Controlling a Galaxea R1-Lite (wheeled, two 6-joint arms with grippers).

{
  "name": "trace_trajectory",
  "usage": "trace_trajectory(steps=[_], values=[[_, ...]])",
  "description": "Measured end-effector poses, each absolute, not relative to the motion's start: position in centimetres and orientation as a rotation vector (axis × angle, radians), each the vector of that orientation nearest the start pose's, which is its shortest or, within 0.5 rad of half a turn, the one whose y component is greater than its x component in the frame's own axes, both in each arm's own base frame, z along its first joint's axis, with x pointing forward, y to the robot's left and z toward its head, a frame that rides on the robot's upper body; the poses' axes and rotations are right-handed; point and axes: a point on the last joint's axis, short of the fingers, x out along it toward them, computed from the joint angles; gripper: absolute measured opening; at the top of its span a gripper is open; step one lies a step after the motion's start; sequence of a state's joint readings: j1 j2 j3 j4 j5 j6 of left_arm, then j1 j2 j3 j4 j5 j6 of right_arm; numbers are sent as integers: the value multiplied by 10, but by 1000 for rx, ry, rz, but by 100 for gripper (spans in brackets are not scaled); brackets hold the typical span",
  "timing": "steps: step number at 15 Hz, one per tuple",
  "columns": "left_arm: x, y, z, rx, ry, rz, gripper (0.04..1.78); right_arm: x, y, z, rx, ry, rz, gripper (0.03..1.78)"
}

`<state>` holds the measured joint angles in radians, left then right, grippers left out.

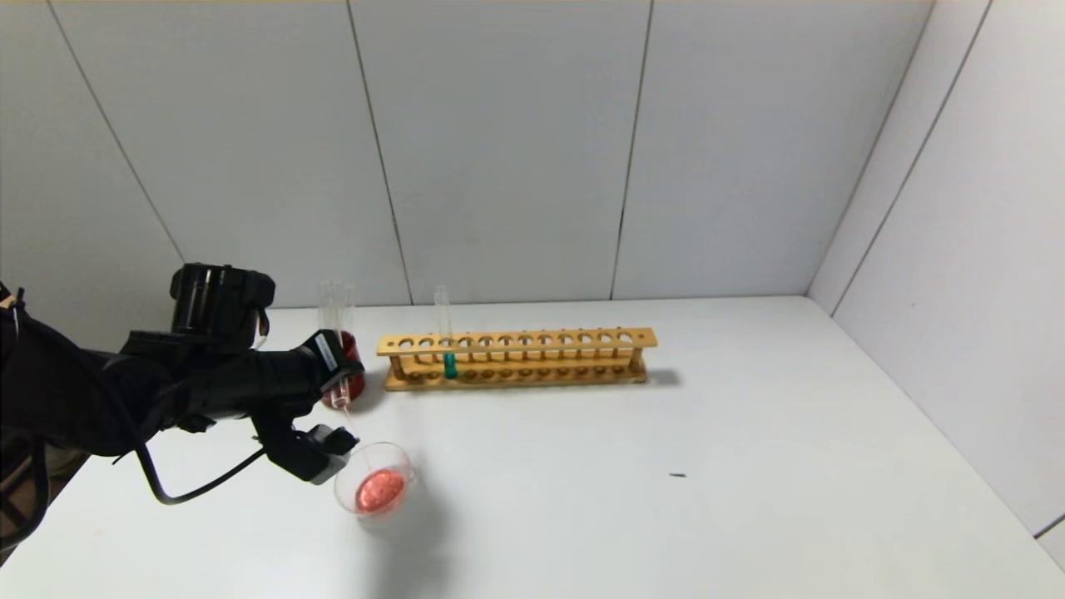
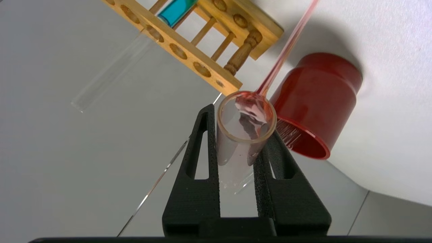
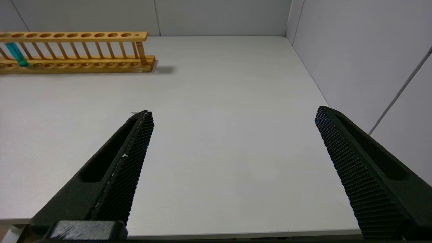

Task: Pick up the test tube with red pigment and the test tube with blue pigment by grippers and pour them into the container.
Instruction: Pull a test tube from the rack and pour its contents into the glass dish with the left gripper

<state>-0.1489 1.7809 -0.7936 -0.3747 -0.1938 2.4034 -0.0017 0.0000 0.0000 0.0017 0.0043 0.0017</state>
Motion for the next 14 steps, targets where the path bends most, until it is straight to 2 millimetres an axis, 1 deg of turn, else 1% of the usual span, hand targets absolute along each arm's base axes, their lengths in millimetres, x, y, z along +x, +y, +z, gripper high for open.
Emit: trace_trajectory(steps=[3,14], values=[[299,-49,133,2296,-121,-879,33,-23,0,75,2,2,3,175],[296,-55,132,2308,-128,-885,33,-23,0,75,2,2,3,175]])
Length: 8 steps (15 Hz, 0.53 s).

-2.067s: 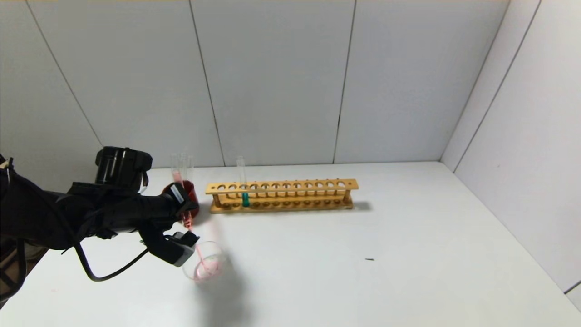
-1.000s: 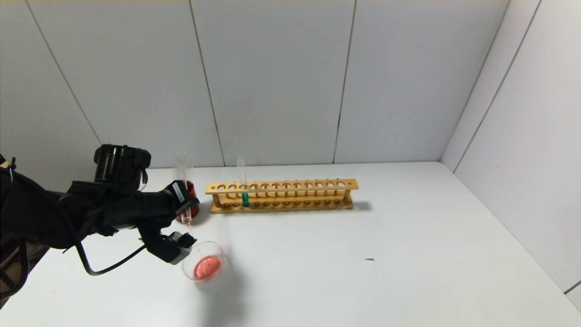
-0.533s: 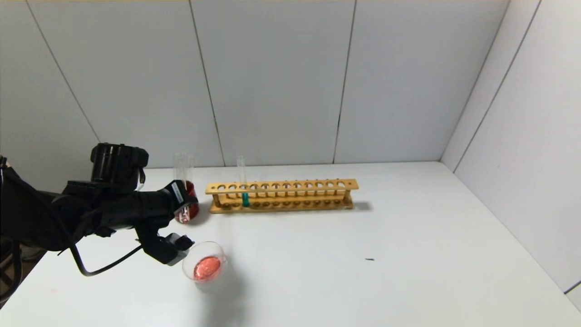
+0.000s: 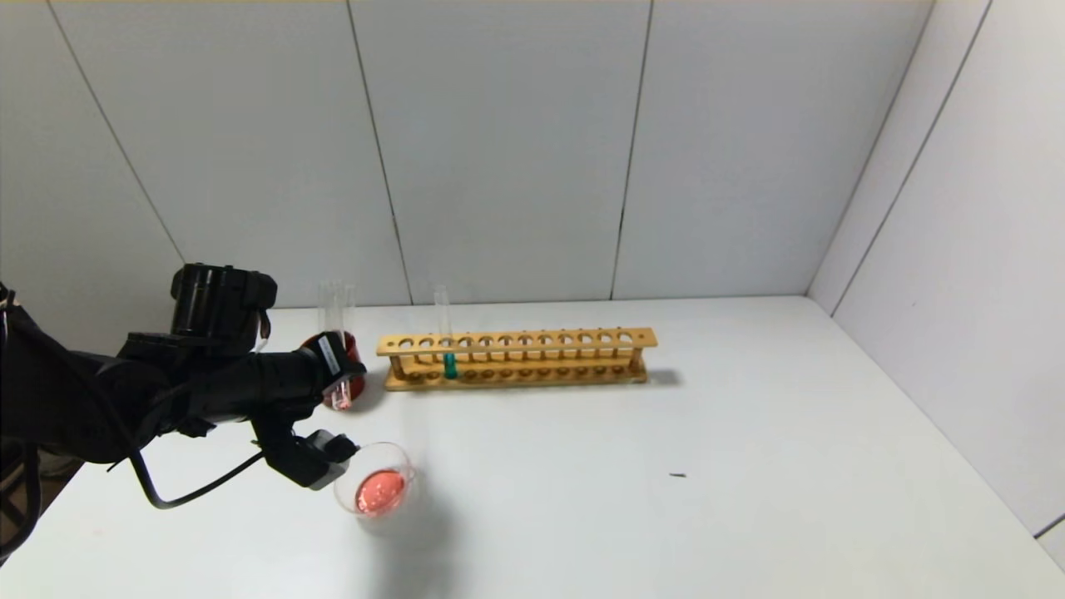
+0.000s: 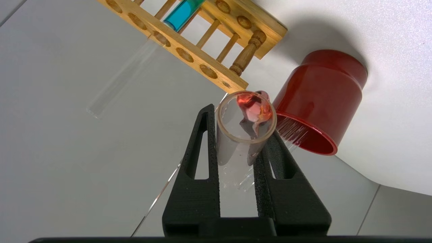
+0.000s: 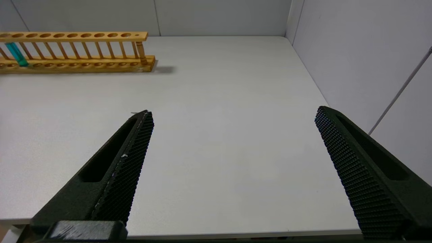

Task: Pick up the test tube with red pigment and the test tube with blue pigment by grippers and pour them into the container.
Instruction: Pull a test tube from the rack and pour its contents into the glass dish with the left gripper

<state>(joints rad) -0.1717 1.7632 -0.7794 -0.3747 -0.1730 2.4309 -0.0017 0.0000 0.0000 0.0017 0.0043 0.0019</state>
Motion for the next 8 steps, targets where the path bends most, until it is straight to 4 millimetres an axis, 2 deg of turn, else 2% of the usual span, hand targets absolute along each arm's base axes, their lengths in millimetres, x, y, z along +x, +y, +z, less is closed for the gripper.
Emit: trace_trajectory(steps=[8], values=[[291,-56,134,2319,-127,-881,33,-23,0,75,2,2,2,175]])
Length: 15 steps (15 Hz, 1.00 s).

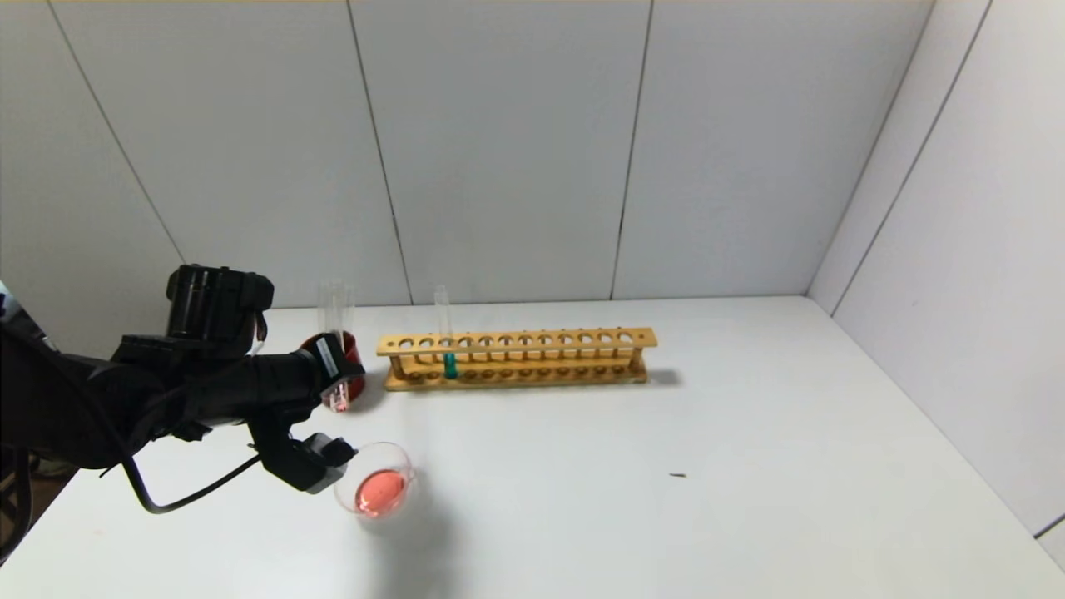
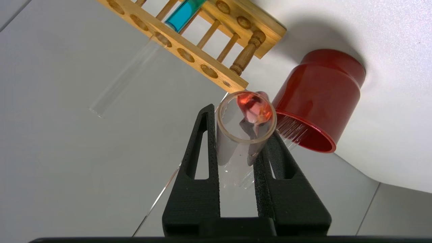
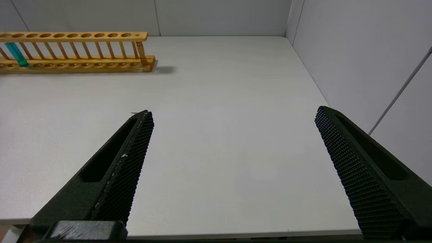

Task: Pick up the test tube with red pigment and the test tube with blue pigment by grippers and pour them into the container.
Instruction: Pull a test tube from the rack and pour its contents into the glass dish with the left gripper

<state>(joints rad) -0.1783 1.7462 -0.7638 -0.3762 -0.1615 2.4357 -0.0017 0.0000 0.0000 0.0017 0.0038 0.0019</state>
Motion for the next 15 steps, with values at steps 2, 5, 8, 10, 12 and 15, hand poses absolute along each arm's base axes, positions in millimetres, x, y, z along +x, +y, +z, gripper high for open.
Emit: trace_trajectory(steps=[2,5,8,10,12,15], values=[[288,-58,137,2360,-115,-865,33,-23,0,75,2,2,3,175],[283,-62,142,2438,-111,-826,33,-23,0,75,2,2,3,175],[281,-65,145,2464,-126,-745,33,-23,0,75,2,2,3,175],[280,-66,145,2477,-126,-701,33,-23,0,75,2,2,3,175],[278,-65,146,2479,-126,-693,33,-23,0,75,2,2,3,175],[277,-65,148,2469,-126,-681,33,-23,0,75,2,2,3,175]])
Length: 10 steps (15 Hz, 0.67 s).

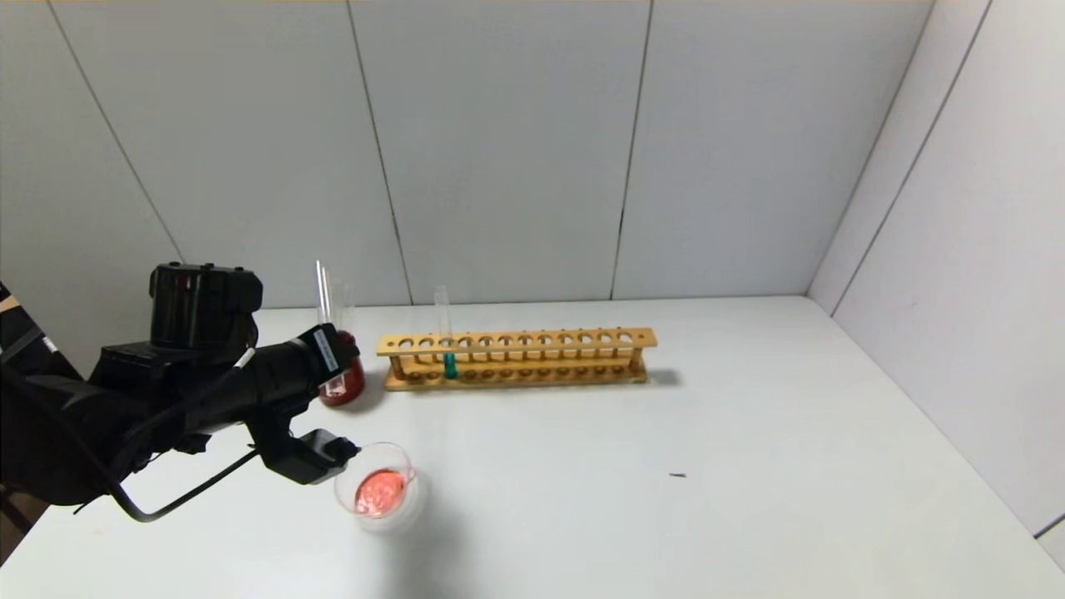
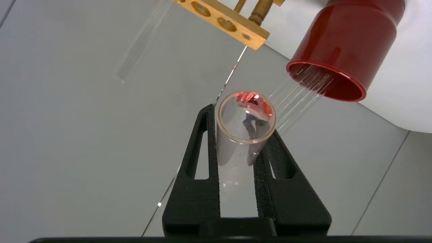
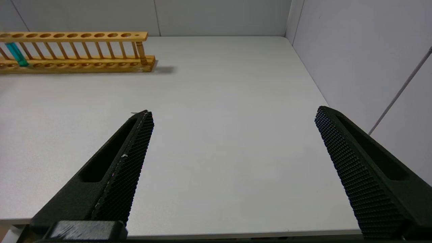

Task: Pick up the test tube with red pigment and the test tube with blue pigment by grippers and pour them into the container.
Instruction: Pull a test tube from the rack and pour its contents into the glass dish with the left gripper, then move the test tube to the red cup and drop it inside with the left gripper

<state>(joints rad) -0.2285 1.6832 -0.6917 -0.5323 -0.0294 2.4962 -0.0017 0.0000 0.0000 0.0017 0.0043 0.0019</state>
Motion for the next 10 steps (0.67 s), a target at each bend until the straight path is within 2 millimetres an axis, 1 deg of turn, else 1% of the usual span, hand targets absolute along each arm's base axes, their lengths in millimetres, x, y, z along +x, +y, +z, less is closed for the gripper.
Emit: trace_trajectory(steps=[2,3,6,10], values=[[277,-64,155,2415,-110,-649,33,-23,0,75,2,2,3,175],[276,-63,159,2353,-80,-633,33,-23,0,75,2,2,3,175],[268,-58,175,2079,73,-540,33,-23,0,75,2,2,2,175],[263,-42,229,1600,245,-347,33,-23,0,75,2,2,2,175]])
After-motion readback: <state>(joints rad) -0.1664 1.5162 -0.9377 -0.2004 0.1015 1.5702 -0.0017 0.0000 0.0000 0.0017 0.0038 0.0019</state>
